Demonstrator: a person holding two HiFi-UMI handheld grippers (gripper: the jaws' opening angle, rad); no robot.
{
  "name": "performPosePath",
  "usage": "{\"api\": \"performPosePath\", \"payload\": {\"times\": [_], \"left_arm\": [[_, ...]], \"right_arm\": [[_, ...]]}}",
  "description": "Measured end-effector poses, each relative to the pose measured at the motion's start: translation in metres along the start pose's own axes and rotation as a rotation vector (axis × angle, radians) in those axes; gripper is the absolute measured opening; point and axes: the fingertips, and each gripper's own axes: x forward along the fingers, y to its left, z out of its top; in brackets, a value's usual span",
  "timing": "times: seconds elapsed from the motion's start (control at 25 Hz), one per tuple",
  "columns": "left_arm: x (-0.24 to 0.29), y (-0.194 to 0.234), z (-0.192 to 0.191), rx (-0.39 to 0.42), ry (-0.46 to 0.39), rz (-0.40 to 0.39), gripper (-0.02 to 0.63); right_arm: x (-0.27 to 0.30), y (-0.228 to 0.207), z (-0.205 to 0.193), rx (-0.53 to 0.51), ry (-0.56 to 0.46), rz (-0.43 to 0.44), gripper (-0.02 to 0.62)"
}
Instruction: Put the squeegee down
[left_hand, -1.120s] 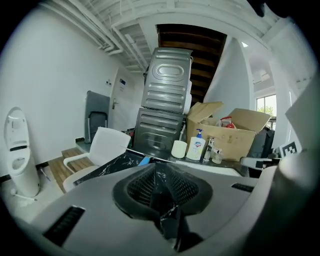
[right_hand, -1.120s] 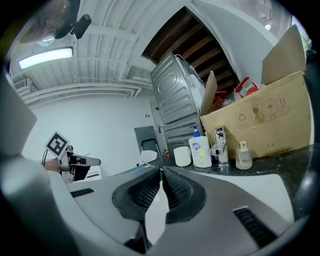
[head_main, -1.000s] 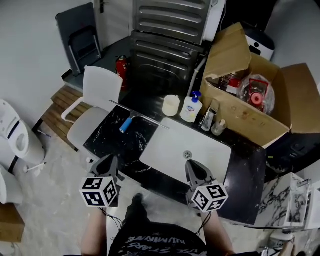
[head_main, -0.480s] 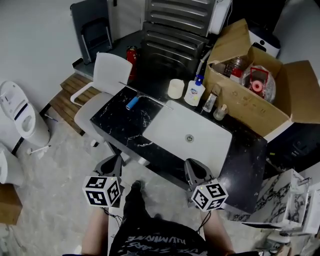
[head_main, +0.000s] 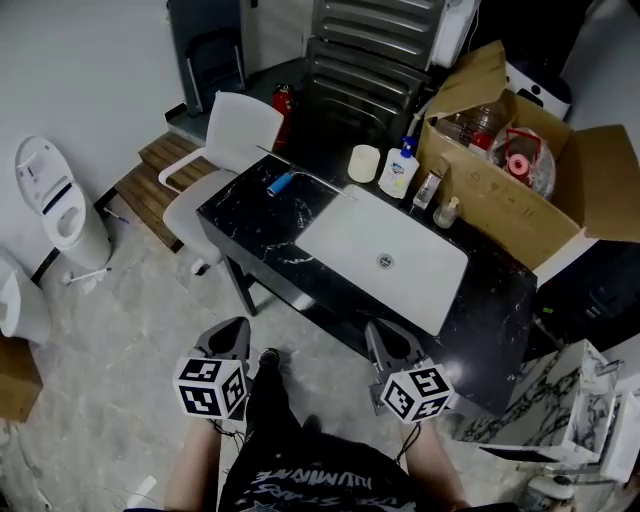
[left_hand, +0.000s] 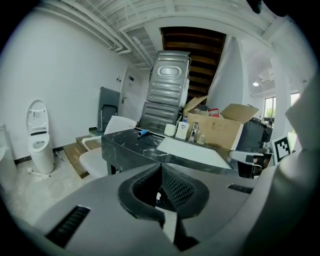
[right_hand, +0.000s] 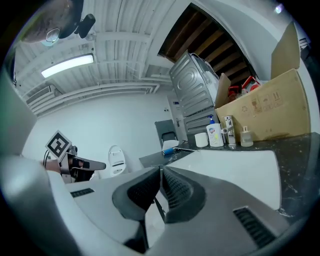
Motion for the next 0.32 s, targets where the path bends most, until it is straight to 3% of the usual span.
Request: {"api": "performPosePath", "payload": {"times": [0.32], "left_arm": [[-0.016,-0.01,-0.015,-0.012,0.006,0.006,0.02]], "right_arm": [[-0.015,0.006,-0.009,-0.005,0.016,0.015,0.051]]}}
